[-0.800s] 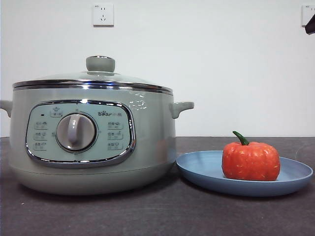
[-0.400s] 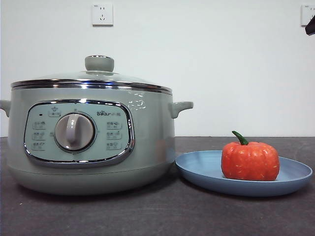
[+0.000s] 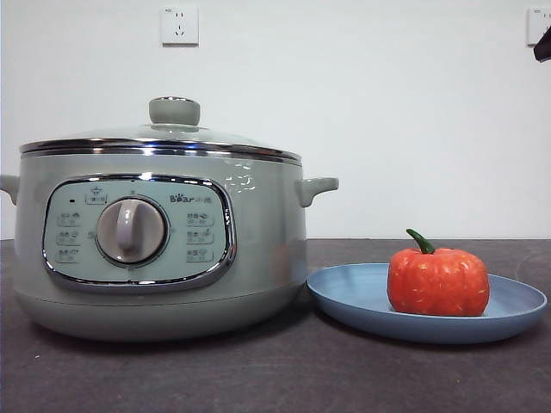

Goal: Take the pumpkin out from the steamer,put the pumpkin in the blue plate,close the lid

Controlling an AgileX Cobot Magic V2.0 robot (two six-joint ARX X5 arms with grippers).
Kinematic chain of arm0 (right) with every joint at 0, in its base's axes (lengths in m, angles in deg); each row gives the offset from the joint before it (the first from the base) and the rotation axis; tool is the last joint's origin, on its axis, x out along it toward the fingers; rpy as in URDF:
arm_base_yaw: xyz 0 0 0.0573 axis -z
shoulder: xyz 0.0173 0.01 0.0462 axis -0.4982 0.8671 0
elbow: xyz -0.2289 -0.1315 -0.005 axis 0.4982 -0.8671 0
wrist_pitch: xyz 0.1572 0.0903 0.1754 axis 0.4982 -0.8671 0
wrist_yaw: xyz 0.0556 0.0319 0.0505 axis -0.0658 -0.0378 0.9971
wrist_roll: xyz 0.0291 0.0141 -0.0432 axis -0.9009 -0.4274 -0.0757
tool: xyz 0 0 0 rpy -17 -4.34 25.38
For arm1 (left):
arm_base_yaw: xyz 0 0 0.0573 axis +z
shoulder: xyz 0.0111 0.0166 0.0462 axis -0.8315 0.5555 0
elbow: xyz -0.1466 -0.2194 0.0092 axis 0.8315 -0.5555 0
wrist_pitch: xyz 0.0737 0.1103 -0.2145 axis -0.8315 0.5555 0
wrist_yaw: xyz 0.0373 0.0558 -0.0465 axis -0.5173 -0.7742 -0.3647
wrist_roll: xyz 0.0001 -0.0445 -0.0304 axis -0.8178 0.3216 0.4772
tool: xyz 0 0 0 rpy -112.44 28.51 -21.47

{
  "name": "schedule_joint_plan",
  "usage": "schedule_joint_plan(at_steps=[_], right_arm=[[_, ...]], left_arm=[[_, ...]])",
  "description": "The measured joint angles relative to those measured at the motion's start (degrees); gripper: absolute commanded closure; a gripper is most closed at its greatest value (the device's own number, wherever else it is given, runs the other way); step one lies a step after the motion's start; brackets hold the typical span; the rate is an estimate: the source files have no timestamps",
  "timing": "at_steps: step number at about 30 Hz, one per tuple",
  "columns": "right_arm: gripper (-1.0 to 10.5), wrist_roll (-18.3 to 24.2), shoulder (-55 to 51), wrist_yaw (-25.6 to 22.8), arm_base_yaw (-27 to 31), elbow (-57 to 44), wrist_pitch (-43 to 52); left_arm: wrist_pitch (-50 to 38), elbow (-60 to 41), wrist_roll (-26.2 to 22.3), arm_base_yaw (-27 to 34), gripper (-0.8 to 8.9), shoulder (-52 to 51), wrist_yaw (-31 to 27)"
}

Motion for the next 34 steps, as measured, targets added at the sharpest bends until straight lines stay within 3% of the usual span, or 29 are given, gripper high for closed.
schedule_joint_plan(at_steps=[22, 27, 30, 34], right_arm=[[9.6, 0.0, 0.0, 0.0, 0.0, 0.0, 0.0], [9.6, 2.6, -1.9, -0.8, 0.4, 0.0, -3.0], [9.6, 5.0, -6.2, -0.7, 2.7, -0.9, -4.4], [9.6, 6.8, -13.5, 5.8, 10.3, -6.1, -0.6]], left_arm=[[0.0, 0.0, 0.0, 0.0, 8.16, 0.0, 0.0], [0.0, 0.0, 0.0, 0.0, 8.16, 0.0, 0.0], [0.0, 0.0, 0.0, 0.0, 8.16, 0.0, 0.0], [0.0, 0.0, 0.0, 0.0, 8.16, 0.0, 0.0]])
